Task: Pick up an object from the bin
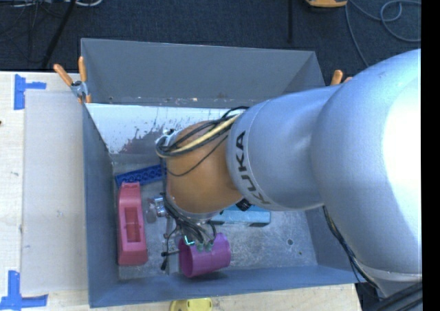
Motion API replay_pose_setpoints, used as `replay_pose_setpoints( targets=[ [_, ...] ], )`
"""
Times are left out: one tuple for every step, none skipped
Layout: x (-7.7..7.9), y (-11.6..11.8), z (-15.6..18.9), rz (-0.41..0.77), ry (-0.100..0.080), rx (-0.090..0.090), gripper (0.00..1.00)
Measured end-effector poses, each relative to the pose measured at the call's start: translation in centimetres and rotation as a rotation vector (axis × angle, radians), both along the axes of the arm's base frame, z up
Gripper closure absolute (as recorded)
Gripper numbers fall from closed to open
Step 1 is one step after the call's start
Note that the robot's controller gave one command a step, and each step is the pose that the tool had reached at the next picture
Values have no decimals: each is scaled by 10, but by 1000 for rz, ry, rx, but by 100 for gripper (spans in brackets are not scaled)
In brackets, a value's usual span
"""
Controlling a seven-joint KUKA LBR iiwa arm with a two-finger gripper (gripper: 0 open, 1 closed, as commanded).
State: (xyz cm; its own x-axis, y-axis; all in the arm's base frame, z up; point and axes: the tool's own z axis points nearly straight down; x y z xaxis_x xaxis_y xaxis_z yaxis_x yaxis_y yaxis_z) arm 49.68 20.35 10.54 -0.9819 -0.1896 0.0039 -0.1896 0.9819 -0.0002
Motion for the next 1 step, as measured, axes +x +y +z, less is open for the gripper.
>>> replay_pose_setpoints(
  targets=[
    [0, 0, 0, 0, 0, 0, 0]
  ],
)
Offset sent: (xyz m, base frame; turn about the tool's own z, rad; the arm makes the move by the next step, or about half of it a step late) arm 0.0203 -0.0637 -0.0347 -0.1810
